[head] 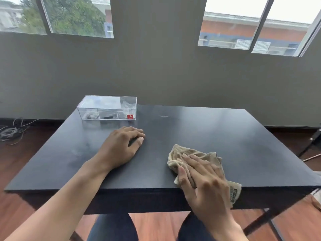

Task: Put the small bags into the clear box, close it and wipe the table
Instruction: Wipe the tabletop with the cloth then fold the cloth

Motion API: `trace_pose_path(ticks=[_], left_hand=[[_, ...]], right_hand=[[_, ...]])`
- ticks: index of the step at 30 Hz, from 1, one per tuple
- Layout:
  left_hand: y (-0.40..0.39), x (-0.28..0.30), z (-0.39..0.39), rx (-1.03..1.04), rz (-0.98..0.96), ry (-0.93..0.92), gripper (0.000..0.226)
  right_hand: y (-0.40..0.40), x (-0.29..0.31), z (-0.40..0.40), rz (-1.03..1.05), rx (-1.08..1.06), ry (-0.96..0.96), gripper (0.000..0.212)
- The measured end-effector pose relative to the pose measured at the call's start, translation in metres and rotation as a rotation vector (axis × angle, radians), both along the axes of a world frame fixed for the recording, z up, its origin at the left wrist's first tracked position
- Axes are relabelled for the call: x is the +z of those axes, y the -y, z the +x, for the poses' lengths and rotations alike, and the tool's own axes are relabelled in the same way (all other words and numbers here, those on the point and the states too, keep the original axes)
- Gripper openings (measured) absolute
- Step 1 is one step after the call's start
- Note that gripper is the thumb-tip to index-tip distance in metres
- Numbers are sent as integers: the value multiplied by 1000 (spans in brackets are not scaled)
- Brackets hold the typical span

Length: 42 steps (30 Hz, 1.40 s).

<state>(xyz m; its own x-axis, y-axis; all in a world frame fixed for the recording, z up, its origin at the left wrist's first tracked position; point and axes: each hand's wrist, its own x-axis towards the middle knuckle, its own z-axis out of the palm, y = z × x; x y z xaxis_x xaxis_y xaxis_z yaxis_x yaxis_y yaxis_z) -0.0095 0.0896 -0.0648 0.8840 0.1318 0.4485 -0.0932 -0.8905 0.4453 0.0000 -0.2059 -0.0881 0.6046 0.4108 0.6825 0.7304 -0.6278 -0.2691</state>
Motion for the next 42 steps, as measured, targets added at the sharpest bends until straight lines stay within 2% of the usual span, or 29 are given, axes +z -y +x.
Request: trace_pose_path(ticks=[4,7,11,14,18,21,25,27,29,32,36,38,42], left_hand=[[-3,0,0,94,-69,-26,34],[1,-1,2,113,-30,-46,35],[2,-2,3,147,-15,-59,34],[3,1,5,159,-16,-75,33],[5,4,4,156,-31,-98,34],[5,4,1,147,-39,-109,38],[5,1,0,136,-9,-133,44],[6,0,1,134,10,-131,44],[6,-1,2,139,30,-126,40],[8,0,3,147,46,-128,37],[16,6,4,158,25,-128,44],[20,10,2,140,37,-143,46],[22,11,3,138,51,-141,47]], right_hand=[[25,33,89,-110,13,-374,44],[17,40,180,-344,-167,-472,76],[-39,45,245,-479,-245,-630,74],[-93,52,238,-494,-186,-667,66],[-129,51,200,-598,5,-600,62],[-105,46,154,-620,182,-527,54],[-13,48,82,-576,384,-476,52],[40,51,80,-545,333,-516,52],[82,56,105,-516,143,-562,51],[126,47,182,-562,-195,-617,73],[83,50,245,-605,-478,-680,57],[40,57,239,-581,-440,-714,60],[-28,50,194,-584,-178,-671,69]])
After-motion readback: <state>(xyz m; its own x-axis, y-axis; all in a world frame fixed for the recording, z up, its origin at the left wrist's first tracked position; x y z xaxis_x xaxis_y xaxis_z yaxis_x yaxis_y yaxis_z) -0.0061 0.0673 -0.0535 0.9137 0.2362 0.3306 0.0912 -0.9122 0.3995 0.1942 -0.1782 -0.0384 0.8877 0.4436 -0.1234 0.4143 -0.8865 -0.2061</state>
